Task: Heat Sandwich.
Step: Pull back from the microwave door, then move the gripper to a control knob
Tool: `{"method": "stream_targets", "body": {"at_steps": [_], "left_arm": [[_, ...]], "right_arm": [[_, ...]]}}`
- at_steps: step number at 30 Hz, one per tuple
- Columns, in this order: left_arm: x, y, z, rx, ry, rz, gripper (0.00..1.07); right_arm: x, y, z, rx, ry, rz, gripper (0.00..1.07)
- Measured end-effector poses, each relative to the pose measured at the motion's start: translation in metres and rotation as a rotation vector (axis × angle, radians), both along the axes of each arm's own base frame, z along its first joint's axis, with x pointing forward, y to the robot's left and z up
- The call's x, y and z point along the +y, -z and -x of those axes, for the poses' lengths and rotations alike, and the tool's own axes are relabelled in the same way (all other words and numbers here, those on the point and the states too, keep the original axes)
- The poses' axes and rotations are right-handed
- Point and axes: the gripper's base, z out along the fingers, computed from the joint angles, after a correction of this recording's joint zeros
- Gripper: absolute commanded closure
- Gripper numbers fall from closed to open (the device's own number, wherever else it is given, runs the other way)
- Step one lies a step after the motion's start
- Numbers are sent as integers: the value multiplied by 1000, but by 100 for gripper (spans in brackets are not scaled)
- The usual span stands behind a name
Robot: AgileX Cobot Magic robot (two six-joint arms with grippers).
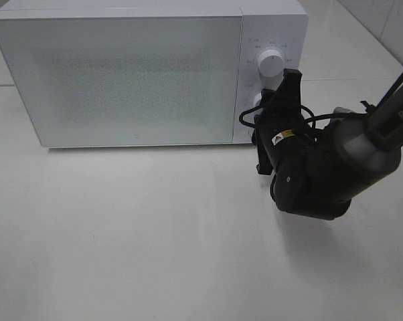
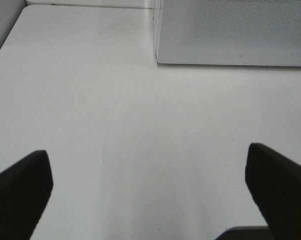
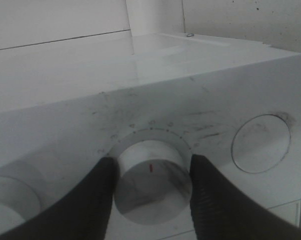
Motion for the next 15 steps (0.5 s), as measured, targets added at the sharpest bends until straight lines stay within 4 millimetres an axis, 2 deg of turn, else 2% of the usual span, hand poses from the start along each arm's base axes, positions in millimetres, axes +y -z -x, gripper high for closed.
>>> {"method": "stream_targets", "body": {"at_steps": [9, 13, 15], "left_arm": [[0, 0, 0, 0, 0, 0, 6], [0, 0, 0, 0, 0, 0, 6], [0, 0, 0, 0, 0, 0, 6]], "right_arm": [[0, 0, 0, 0, -2, 10, 86], [0, 0, 0, -1, -5, 26, 74], [0, 0, 0, 0, -3, 27, 73]]}}
